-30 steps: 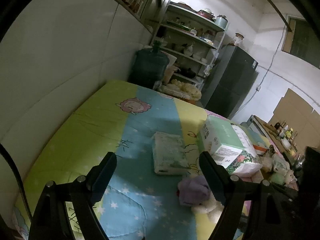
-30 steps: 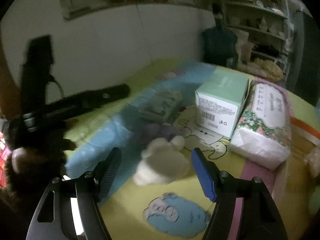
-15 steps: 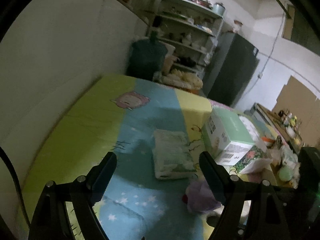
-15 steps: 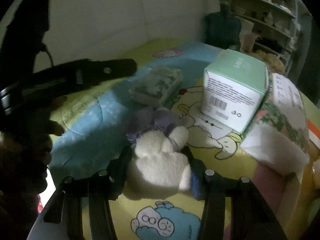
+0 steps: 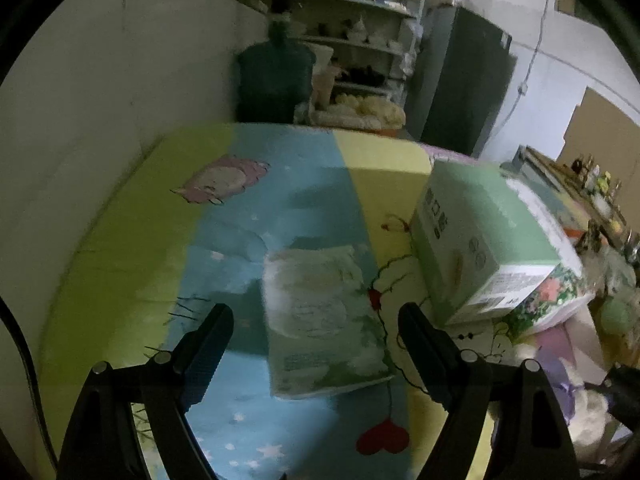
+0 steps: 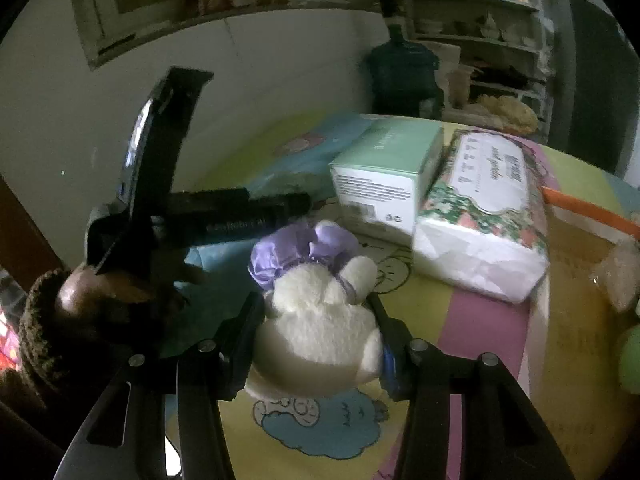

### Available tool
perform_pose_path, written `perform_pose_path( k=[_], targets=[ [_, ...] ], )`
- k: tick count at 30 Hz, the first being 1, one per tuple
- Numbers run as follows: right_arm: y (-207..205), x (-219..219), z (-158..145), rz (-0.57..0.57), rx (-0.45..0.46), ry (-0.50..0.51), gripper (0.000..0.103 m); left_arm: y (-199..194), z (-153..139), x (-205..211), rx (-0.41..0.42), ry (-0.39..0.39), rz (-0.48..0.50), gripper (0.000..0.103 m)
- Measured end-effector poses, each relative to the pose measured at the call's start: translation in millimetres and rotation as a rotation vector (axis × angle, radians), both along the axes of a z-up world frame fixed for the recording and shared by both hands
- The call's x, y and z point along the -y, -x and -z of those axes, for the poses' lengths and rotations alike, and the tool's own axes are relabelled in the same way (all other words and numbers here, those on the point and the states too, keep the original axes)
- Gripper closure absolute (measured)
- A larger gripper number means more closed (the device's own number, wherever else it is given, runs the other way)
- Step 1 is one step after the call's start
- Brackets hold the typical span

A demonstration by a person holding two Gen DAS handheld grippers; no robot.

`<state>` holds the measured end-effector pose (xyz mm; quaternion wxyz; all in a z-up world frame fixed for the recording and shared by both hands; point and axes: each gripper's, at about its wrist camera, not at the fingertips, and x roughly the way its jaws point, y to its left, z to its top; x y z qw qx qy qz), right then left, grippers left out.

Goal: Organize soft objects
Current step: 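Grasp the white plush bear with purple bow with the right tool while the left tool grasps a tissue packet, then carry the plush bear in the right tool and tissue packet in the left tool over the box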

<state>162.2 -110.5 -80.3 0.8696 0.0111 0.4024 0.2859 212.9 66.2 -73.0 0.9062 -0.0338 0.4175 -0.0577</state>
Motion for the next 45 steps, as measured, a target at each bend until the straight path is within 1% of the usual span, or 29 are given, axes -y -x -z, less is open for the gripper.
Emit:
perform_pose_path(
  k=[1, 4, 9, 10, 11, 13, 17, 24, 33, 40, 45],
  targets=[
    [1, 1, -1, 0.004, -0.003, -0.005, 0.052, -1, 2, 1, -0.016, 0.004, 0.002, 0.019],
    [0, 6, 0, 0.012, -0.009, -0.017, 0.052, -2, 4, -1, -0.029, 0.017, -0.018, 0.019],
    [-3, 11, 3, 0.021, -0.012, -0.031, 0.052, 0, 2, -6, -0.028, 0.034, -0.045, 0.031],
    [-3, 11, 4, 0.024, -0.011, -0.034, 0.052, 1, 2, -7, -0.024, 0.044, -0.044, 0.036],
    [-3, 12, 3, 0.025, -0.010, -0.037, 0.052, 1, 2, -8, -0.020, 0.055, -0.042, 0.043],
    [-2, 11, 3, 0.027, -0.007, -0.044, 0.052, 2, 1, -10, -0.015, 0.065, -0.045, 0.053],
    [2, 11, 2, 0.031, -0.001, -0.055, 0.052, 4, -1, -12, -0.003, 0.088, -0.043, 0.057],
    [7, 14, -3, 0.039, 0.017, -0.059, 0.052, 15, -8, -10, 0.040, 0.067, -0.053, 0.059],
    [19, 15, -13, 0.043, 0.050, -0.066, 0.052, 39, -24, -3, 0.086, 0.066, -0.029, 0.059],
    [29, 19, -26, 0.056, 0.084, -0.077, 0.052, 59, -42, 8, 0.132, 0.077, 0.000, 0.059],
    [36, 27, -34, 0.075, 0.106, -0.085, 0.052, 66, -51, 17, 0.153, 0.089, 0.018, 0.059]
  ],
)
